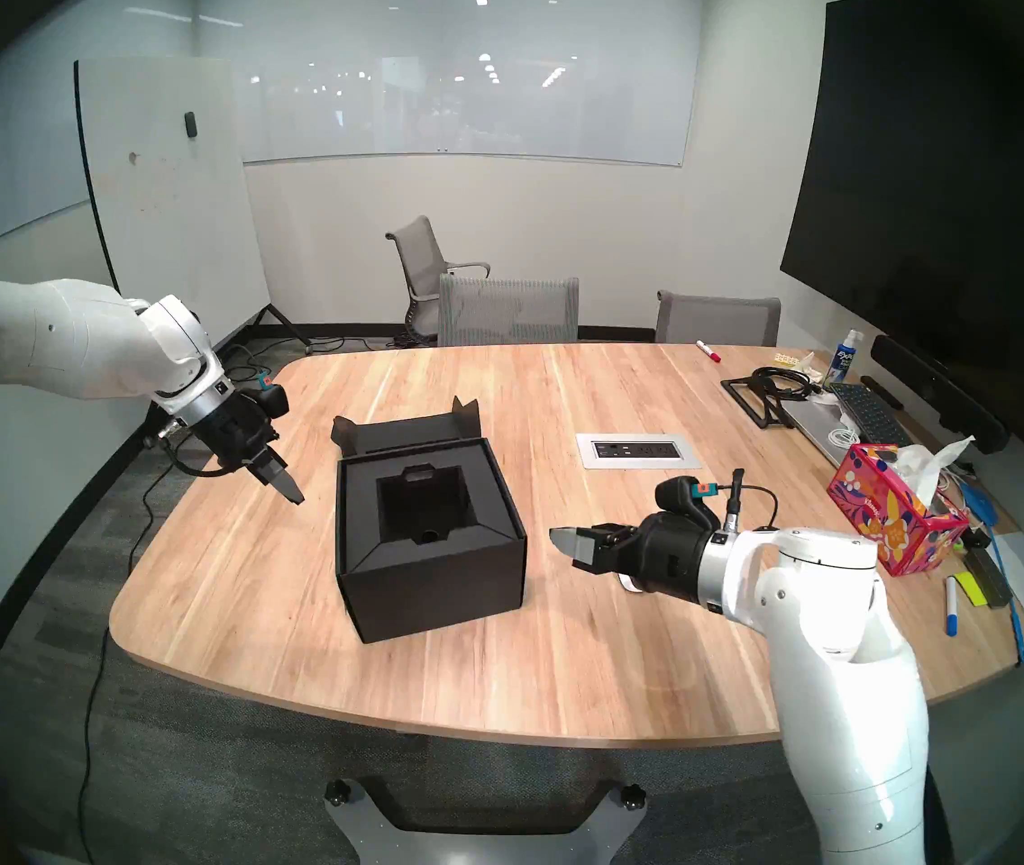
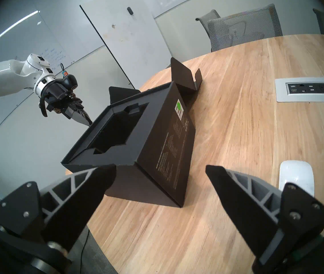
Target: Open the box and place the mouse inside
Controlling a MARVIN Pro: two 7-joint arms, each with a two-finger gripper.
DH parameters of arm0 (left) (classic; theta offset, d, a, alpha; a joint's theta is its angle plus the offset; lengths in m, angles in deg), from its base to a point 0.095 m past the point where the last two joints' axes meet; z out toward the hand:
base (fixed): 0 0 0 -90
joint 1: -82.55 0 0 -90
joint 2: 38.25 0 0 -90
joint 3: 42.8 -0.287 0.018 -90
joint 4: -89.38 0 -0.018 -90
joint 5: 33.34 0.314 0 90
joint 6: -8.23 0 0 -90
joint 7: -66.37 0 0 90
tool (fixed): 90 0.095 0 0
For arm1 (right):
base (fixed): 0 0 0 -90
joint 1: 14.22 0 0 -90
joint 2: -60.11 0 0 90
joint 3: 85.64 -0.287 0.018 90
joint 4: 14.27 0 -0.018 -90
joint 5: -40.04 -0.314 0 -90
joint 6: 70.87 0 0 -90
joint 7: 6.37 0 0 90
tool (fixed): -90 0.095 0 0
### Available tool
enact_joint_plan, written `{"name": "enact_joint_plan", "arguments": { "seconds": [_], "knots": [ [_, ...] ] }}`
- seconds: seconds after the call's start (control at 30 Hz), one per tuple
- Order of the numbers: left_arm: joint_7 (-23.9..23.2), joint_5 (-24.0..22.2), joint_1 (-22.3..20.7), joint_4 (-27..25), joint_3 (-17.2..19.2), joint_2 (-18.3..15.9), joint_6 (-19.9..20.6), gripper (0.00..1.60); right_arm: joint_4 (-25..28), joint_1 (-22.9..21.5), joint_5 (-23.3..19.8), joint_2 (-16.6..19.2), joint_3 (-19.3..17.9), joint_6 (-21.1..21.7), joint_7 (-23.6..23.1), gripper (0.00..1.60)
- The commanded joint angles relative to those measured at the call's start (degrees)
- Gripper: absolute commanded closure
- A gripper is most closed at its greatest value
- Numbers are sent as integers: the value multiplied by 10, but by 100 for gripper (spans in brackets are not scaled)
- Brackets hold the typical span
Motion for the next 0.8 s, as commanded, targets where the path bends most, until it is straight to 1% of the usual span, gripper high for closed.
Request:
{"name": "enact_joint_plan", "arguments": {
  "seconds": [0.0, 0.03, 0.07, 0.1, 0.13, 0.2, 0.3, 0.37, 0.43, 0.5, 0.53, 0.57, 0.6, 0.63, 0.7, 0.77],
  "knots": [
    [-61, -41, 16, 58, 35, -17, -19, 160, 11, -4, -1, 1, 1, -1, 0, 0],
    [-61, -41, 16, 58, 35, -17, -19, 160, 11, -4, -1, 1, 1, -1, 0, 0],
    [-80, -46, 26, 72, 39, -16, -22, 160, 11, -4, -1, 1, 1, -1, 0, 0],
    [-95, -68, 40, 85, 53, -20, -21, 160, 11, -4, -1, 1, 1, -1, 0, 0],
    [-95, -68, 40, 85, 53, -20, -21, 160, 11, -4, -1, 1, 1, -1, 0, 0],
    [-104, -92, 57, 98, 68, -23, -25, 160, 11, -4, -1, 1, 1, -1, 0, 0],
    [-129, -113, 80, 126, 80, -12, -17, 160, 11, -4, -1, 1, 1, -1, 1, 0],
    [-146, -125, 92, 141, 89, -10, -19, 160, 11, -4, -1, 1, 1, -1, 1, 0],
    [-171, -130, 104, 163, 92, -4, -18, 160, 11, -4, -1, 1, 1, -1, 1, 0],
    [-198, -139, 121, 185, 106, -3, -41, 160, 11, -4, -1, 1, 1, -1, 1, 0],
    [-198, -139, 121, 185, 106, -3, -41, 160, 11, -4, -1, 1, 1, -1, 1, 0],
    [-210, -139, 127, 196, 109, 0, -44, 160, 11, -4, -1, 1, 1, -1, 1, 0],
    [-214, -139, 131, 201, 114, 0, -54, 160, 11, -4, -1, 1, 1, -1, 1, 0],
    [-222, -138, 136, 209, 122, 0, -83, 160, 11, -4, -1, 1, 1, -1, 0, 0],
    [-224, -138, 139, 215, 125, 1, -89, 160, 11, -4, -1, 1, 1, -1, 0, 0],
    [-230, -136, 145, 227, 131, 6, -104, 160, 11, -4, -1, 1, 1, -1, 0, 0]
  ]
}}
